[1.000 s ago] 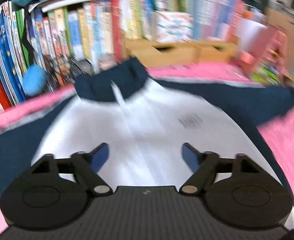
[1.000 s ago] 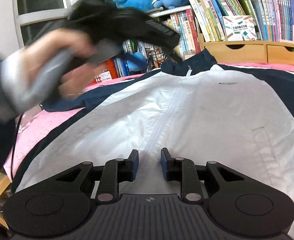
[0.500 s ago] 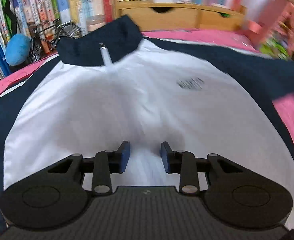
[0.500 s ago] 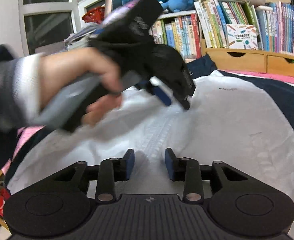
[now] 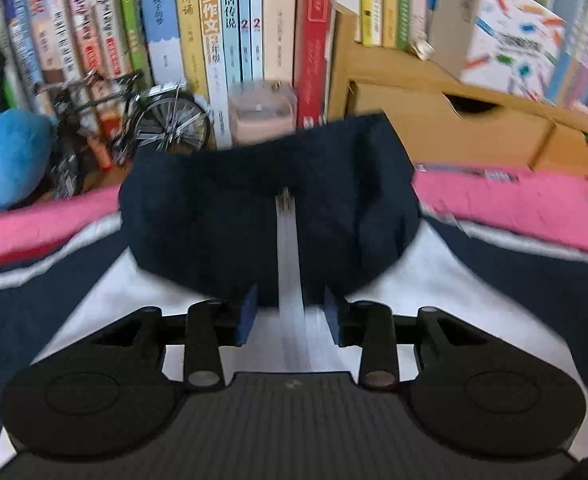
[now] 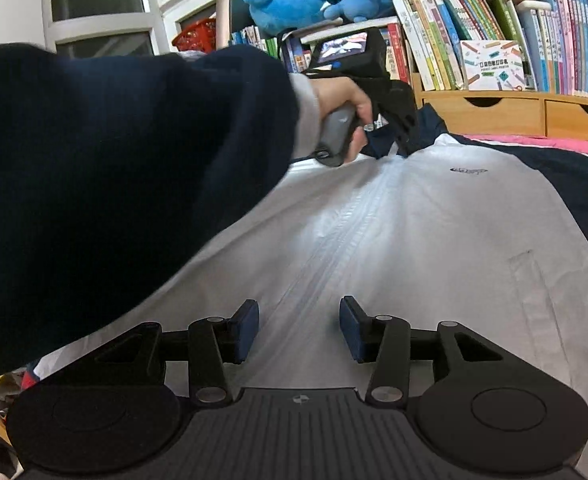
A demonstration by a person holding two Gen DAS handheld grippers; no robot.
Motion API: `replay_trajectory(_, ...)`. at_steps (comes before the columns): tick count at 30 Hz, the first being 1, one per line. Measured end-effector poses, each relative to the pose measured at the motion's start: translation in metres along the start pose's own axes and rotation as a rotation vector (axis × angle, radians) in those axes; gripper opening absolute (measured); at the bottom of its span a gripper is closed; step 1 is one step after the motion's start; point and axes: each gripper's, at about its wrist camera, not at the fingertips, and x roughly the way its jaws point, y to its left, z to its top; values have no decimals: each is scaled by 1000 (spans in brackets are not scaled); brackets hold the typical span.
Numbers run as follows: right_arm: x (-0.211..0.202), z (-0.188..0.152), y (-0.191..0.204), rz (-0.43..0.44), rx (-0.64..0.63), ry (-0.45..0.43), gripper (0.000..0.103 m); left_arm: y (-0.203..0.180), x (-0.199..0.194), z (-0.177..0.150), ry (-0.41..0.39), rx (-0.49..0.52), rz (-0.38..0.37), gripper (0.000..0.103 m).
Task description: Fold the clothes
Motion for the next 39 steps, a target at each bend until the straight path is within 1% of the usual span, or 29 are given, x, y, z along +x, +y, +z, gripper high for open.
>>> replay_trajectory(4, -2, -1, -5, 35, 44, -2, 46, 3, 17, 14, -39, 5, 12, 40)
replay_trajectory(7, -2, 0, -12, 65, 94, -5, 46, 1, 24, 17, -79, 5, 35, 50)
replay_trajectory(8, -3, 0, -14, 74, 109, -6, 46, 1, 25, 17, -82, -5, 49, 58)
replay_trajectory(9, -3, 0, -16, 82, 124, -7, 46, 1, 25, 16, -77, -12, 67, 69)
replay_trajectory(10, -3, 0, -18, 90, 137, -7, 46, 1, 25, 16, -72, -19, 85, 74)
replay_trajectory(11, -3, 0, -19, 96, 147, -6, 46, 2, 21, 14, -70, -21, 85, 76)
replay_trajectory(13, -3, 1, -20, 97, 152, -7, 46, 4, 9, 9, -70, -16, 58, 75)
replay_trajectory(16, -2, 1, -18, 92, 146, -8, 46, 10, -33, -10, -133, 7, -31, 76)
replay_trajectory(18, -2, 1, -17, 88, 142, -9, 46, 19, -65, -26, -151, 17, -97, 86)
replay_trajectory(19, -2, 1, -16, 86, 139, -9, 46, 23, -80, -34, -154, 25, -114, 86)
replay_trajectory(20, -2, 1, -16, 88, 134, -10, 47, 25, -95, -45, -164, 44, -120, 87)
replay_trajectory(22, -2, 1, -13, 104, 116, -8, 55, 28, -127, -71, -193, 98, -123, 88)
replay_trajectory(24, -2, 2, -10, 139, 88, -3, 77, 34, -159, -108, -221, 156, -115, 92)
replay_trajectory(25, -3, 2, -8, 159, 78, -4, 83, 38, -172, -127, -236, 181, -113, 93)
replay_trajectory(26, -5, 1, -8, 173, 74, -17, 94, 42, -185, -146, -251, 203, -114, 96)
replay_trajectory(27, -10, -1, -8, 178, 76, -44, 97, 45, -197, -166, -265, 223, -116, 99)
replay_trajectory(29, -19, -6, -6, 181, 71, -88, 99, 51, -219, -206, -284, 255, -121, 100)
replay_trajectory(30, -23, -9, -3, 170, 54, -95, 101, 54, -226, -225, -286, 261, -122, 100)
replay_trajectory(33, -35, -27, 13, 127, -52, -83, 101, 62, -244, -275, -282, 270, -122, 101)
replay_trajectory(35, -44, -43, 24, 89, -135, -69, 102, 66, -244, -300, -233, 254, -119, 101)
replay_trajectory(36, -50, -51, 27, 65, -180, -73, 103, 68, -243, -312, -220, 249, -111, 103)
replay_trajectory(37, -59, -59, 29, 35, -228, -90, 103, 72, -246, -322, -245, 235, -110, 103)
replay_trajectory(38, -67, -65, 27, 20, -250, -96, 103, 76, -250, -330, -271, 220, -114, 103)
replay_trajectory(39, -76, -68, 20, 19, -244, -86, 103, 79, -253, -335, -280, 213, -110, 103)
